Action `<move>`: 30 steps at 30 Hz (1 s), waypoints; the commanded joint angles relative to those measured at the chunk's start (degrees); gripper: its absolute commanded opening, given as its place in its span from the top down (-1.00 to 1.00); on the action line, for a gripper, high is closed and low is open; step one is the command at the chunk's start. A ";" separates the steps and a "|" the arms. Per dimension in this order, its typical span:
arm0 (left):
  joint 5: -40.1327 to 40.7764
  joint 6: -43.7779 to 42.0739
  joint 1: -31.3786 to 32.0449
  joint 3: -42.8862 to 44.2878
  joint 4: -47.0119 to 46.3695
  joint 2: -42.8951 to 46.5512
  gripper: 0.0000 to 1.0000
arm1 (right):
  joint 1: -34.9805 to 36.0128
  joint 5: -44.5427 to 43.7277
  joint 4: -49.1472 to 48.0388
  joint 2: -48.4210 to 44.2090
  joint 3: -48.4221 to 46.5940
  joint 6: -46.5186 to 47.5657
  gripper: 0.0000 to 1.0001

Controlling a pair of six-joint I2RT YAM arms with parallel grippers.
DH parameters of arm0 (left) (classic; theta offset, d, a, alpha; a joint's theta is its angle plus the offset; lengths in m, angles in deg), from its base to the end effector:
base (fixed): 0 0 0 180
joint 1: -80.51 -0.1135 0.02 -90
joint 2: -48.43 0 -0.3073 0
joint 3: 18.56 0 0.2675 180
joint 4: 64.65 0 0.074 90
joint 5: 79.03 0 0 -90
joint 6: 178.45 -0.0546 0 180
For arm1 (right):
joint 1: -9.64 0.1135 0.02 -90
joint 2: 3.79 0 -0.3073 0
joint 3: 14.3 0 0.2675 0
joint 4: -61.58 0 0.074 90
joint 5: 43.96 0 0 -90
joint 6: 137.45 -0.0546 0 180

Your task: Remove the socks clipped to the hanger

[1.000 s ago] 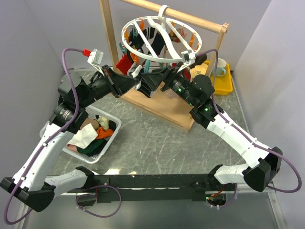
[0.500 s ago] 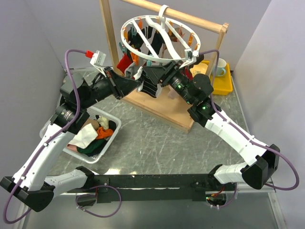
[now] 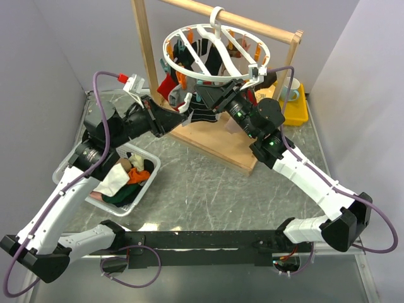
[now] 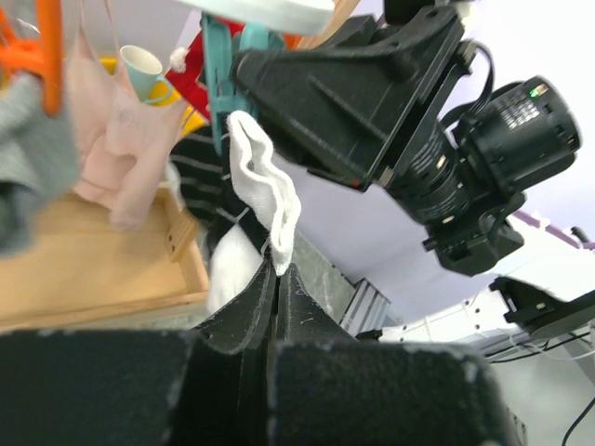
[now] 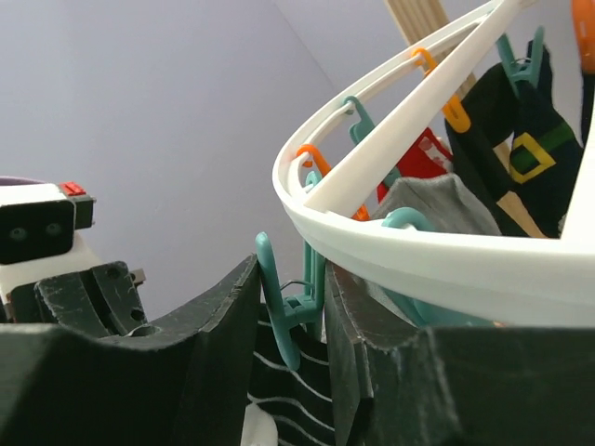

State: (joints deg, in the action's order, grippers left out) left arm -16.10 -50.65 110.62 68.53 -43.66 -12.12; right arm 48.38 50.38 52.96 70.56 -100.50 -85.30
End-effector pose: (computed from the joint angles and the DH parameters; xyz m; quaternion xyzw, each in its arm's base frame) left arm 0.1867 -0.1370 0.5125 0.1291 0.6635 -0.5326 0.5093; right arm 0.2464 0.2030 0.5093 -0.0355 0.5695 0.5257 0.6309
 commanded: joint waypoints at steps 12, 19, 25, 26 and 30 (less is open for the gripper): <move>5.17 -6.16 0.30 -0.92 13.82 3.07 0.98 | -0.07 -4.25 3.12 -3.94 -0.60 5.41 0.31; 19.32 -12.74 0.21 4.17 26.74 3.69 0.98 | -0.07 -4.96 6.72 -7.46 1.51 9.72 -0.40; 33.38 -14.60 0.13 4.71 33.10 4.57 0.98 | -0.24 -5.39 12.08 -12.38 2.30 13.49 -0.82; 34.62 -14.69 0.13 4.62 34.58 4.74 0.98 | -0.25 -5.39 13.66 -13.34 2.56 14.20 -0.83; 44.79 -13.11 -0.84 2.26 37.40 7.02 0.98 | -0.86 -5.57 17.44 -19.14 4.58 17.71 -0.83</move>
State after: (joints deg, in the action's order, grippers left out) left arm 15.83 -63.78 110.62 71.26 -10.85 -7.90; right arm 48.21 45.79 66.82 57.14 -97.09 -72.55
